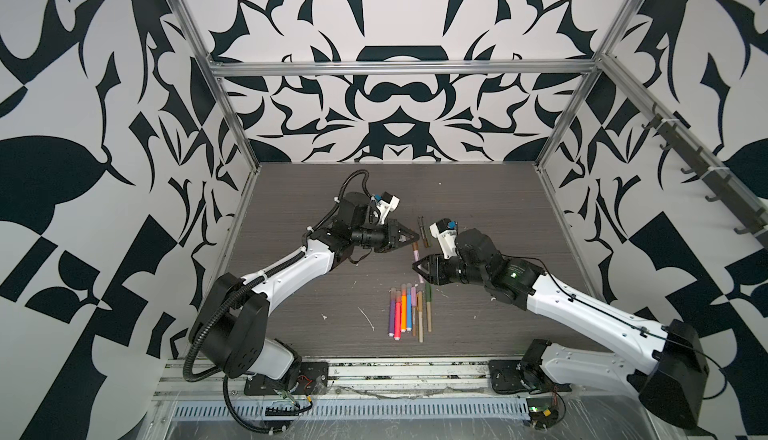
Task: Open the pen caps
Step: 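Pull the brown cap off with the left gripper while the right draws the pen away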
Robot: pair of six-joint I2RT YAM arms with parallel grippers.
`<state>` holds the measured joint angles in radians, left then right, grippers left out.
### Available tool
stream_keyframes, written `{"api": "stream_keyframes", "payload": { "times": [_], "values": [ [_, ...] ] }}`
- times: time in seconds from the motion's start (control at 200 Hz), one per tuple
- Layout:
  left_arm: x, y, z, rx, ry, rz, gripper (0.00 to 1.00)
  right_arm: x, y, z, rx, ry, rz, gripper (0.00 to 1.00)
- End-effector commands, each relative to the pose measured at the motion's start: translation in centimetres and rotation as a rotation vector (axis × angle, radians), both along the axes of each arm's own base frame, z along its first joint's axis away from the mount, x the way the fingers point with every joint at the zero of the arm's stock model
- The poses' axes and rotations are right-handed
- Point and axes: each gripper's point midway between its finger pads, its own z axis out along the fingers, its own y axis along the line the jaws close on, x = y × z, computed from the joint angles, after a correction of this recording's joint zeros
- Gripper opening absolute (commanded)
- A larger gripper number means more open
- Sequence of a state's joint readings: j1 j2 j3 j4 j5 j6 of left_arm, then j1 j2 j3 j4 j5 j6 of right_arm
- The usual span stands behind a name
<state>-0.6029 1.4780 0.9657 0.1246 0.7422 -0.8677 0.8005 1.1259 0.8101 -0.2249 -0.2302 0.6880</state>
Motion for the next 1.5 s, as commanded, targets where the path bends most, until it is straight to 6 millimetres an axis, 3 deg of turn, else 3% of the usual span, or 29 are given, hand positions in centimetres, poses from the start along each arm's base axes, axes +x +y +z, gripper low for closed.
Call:
{"api": "stream_keyframes", "payload": {
  "times": [0.0,0.09,0.31,0.505,0.725,1.025,1.165,1.385,1.495],
  "values": [
    [0.1,-0.7,1.4,-0.038,-0.029,-0.029,0.0,0.1,0.9,1.2,0.063,-0.012,0.02,0.3],
    [0.1,-0.6,1.4,-0.039,-0.03,-0.027,0.0,0.2,1.0,1.3,0.066,-0.01,0.019,0.0],
    [-0.3,-0.1,1.0,-0.018,-0.031,-0.015,0.0,0.0,0.9,0.4,0.092,0.015,-0.002,0.0],
    [1.1,1.1,0.2,0.051,-0.037,0.068,0.0,-0.7,1.2,-1.0,0.111,0.055,-0.005,0.0],
    [4.1,3.5,-0.8,0.218,-0.087,0.219,0.0,-1.9,0.8,-3.0,0.082,0.092,-0.041,0.0],
    [9.5,5.4,2.2,0.243,-0.185,0.336,0.0,-4.6,1.0,-6.4,0.085,0.153,-0.056,0.0],
    [11.2,5.9,2.4,0.297,-0.229,0.368,0.0,-5.1,0.3,-7.7,0.082,0.174,-0.079,0.0],
    [13.2,6.7,0.7,0.326,-0.202,0.382,0.0,-5.7,-0.9,-9.5,0.073,0.195,-0.104,0.0],
    [13.3,6.4,-1.8,0.363,-0.152,0.34,0.0,-5.2,-2.1,-9.1,0.005,0.163,-0.107,0.0]
  ]
}}
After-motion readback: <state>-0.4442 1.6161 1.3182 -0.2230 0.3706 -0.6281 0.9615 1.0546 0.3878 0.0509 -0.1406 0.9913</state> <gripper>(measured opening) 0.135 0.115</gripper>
